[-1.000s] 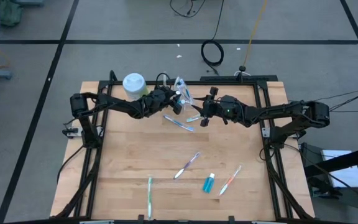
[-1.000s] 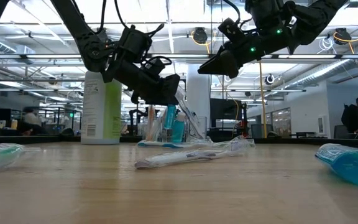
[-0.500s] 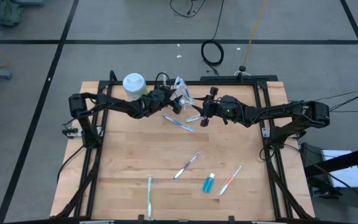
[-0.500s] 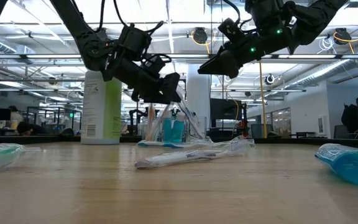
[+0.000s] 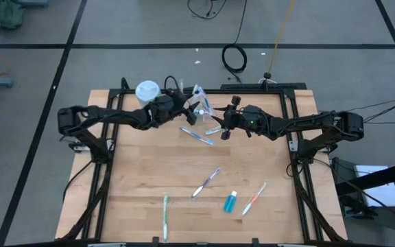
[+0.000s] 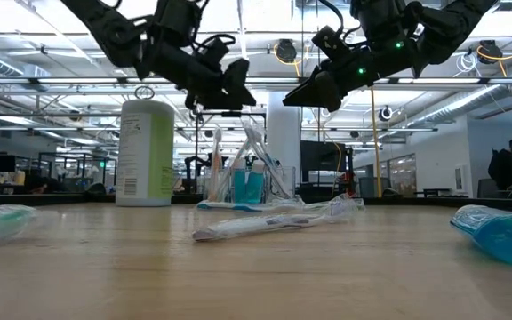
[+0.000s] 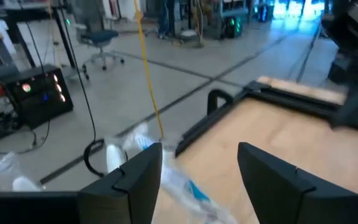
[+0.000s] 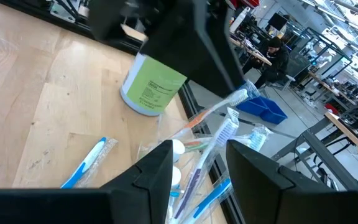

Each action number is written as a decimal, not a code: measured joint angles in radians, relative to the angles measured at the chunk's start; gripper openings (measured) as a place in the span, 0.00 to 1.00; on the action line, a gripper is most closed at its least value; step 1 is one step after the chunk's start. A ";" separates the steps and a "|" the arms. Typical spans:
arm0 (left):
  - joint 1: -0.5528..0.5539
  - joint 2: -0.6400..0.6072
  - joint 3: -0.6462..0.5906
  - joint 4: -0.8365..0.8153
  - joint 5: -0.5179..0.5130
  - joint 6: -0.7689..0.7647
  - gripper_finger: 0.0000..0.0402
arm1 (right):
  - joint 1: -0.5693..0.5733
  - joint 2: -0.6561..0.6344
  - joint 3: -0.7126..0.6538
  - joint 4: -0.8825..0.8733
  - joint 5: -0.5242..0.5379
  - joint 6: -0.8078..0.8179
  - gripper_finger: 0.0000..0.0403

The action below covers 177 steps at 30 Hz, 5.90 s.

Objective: Pick & Place toothbrushing station
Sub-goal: Put the top green toothbrush into the transparent organizer

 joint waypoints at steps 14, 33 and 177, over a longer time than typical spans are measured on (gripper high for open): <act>-0.102 -0.087 0.000 -0.224 -0.002 0.002 0.43 | 0.002 0.000 0.000 0.014 -0.003 0.026 0.35; -0.162 -0.089 -0.001 -0.342 0.027 -0.084 0.42 | 0.096 0.018 0.000 -0.199 -0.127 0.105 0.35; -0.199 -0.088 -0.001 -0.284 0.053 -0.209 0.42 | -0.248 0.464 0.008 0.595 -0.149 0.423 0.13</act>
